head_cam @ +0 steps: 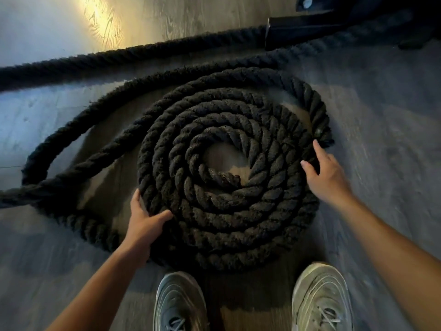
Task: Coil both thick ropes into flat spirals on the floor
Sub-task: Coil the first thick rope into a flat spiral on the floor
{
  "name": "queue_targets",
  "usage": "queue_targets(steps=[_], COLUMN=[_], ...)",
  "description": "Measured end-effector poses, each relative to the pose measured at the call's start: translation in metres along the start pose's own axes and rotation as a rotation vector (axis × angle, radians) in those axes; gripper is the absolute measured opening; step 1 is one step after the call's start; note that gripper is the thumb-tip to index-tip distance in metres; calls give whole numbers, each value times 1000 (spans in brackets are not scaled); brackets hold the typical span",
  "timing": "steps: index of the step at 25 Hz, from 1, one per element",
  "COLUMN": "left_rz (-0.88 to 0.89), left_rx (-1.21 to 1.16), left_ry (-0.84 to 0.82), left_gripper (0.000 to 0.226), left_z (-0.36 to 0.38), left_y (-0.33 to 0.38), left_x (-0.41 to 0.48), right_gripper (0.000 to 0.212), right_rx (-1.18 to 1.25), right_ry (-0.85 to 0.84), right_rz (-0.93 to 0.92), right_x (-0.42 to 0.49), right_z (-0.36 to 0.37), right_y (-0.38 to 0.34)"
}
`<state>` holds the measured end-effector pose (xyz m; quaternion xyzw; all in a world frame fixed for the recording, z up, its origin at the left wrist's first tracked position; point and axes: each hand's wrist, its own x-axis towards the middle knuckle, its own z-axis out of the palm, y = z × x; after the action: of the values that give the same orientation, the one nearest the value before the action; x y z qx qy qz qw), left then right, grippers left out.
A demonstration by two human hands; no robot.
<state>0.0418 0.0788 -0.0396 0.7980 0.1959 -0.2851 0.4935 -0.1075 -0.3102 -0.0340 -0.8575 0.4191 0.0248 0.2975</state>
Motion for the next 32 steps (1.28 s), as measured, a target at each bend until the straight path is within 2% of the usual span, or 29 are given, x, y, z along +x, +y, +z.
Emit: queue_targets(steps=[2, 4, 7, 10, 14, 17, 21, 25, 29, 32], left_rz=[-39, -66, -25, 138, 225, 239, 171, 85, 12, 79], left_rx=[18, 78, 40, -29, 137, 150, 66, 68, 91, 63], left_ry=[-29, -21, 76, 123, 130, 116, 65, 27, 73, 107], left_gripper=[116, 120, 109, 77, 64, 66, 78, 87, 87, 84], left_z=[-1, -5, -8, -6, -2, 0, 4, 7, 6, 4], left_y=[-7, -1, 23, 50, 63, 59, 41, 7, 16, 38], left_x=[-1, 10, 29, 51, 65, 63, 39, 5, 14, 32], right_gripper=[62, 60, 60, 60, 60, 60, 60, 57, 55, 52], right_rx=[40, 107, 193, 137, 95, -8, -56, -5, 85, 111], right_ry=[41, 117, 225, 304, 287, 311, 226, 90, 219, 395], right_rz=[20, 122, 268, 103, 13, -88, -173, -96, 13, 27], right_x=[4, -10, -64, -113, -102, -79, -20, 21, -18, -78], right_z=[0, 11, 48, 72, 61, 48, 25, 7, 28, 59], right_y=[-2, -6, -13, -10, 1, 7, 22, 15, 2, -2])
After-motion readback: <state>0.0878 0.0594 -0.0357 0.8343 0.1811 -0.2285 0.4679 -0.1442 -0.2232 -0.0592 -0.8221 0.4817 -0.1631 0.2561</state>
